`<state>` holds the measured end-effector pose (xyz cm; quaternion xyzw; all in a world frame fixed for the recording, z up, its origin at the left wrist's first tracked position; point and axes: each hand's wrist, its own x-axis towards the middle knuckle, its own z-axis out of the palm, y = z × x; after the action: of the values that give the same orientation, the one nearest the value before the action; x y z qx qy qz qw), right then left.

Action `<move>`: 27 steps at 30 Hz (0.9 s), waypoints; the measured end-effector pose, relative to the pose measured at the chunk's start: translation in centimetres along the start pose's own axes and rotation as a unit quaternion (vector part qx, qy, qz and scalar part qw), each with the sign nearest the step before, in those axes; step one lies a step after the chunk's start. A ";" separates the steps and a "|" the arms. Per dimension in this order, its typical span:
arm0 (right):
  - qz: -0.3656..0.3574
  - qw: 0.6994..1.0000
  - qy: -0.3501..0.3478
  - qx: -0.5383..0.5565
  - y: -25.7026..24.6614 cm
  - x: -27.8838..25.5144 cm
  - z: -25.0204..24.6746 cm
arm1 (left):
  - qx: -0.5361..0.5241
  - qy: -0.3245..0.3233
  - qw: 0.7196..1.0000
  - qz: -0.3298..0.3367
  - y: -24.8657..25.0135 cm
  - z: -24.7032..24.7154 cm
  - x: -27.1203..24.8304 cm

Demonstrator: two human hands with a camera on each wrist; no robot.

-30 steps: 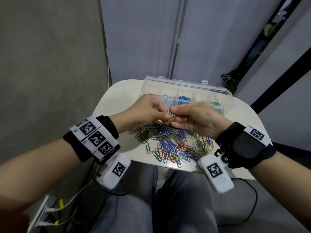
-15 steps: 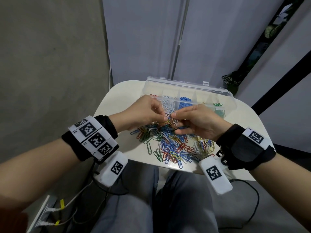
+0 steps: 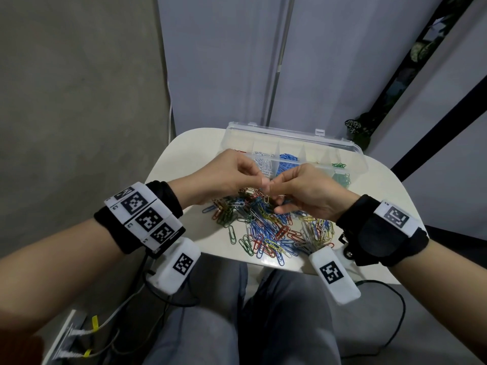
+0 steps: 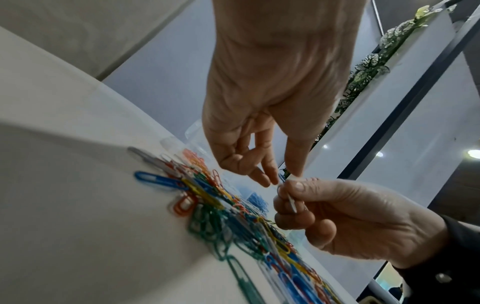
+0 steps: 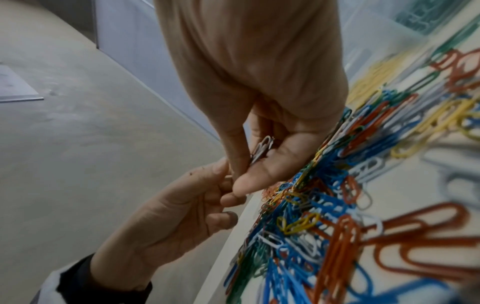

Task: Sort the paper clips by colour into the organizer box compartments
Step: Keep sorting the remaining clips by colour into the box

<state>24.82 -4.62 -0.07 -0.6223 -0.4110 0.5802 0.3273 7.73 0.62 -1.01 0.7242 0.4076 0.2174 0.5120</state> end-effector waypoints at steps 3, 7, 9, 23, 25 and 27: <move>-0.006 1.000 0.006 -0.017 0.1 0.0 0.1 | 0.008 -0.014 1.000 0.001 0.1 -0.2 0.1; -0.011 0.999 0.008 -0.029 0.3 -0.1 0.2 | 0.023 -0.020 1.000 0.000 -0.2 -0.2 0.3; -0.012 0.999 0.010 -0.035 0.2 -0.2 0.0 | 0.038 -0.001 0.999 0.007 -0.4 -0.2 0.5; -0.040 0.996 0.074 0.019 -3.2 -1.9 -4.9 | 0.150 0.128 0.974 0.114 0.0 -2.2 0.8; -0.045 0.995 0.086 0.019 -3.8 -1.9 -5.5 | 0.143 0.182 0.965 0.120 -0.3 -3.1 1.4; -0.055 0.994 0.093 0.021 -4.3 -1.9 -5.8 | 0.153 0.214 0.960 0.099 -0.8 -4.1 2.1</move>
<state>30.07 -4.00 5.30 -0.6432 -0.4004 0.5089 0.4086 5.61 4.72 -0.44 0.7670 0.4622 0.3524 0.2721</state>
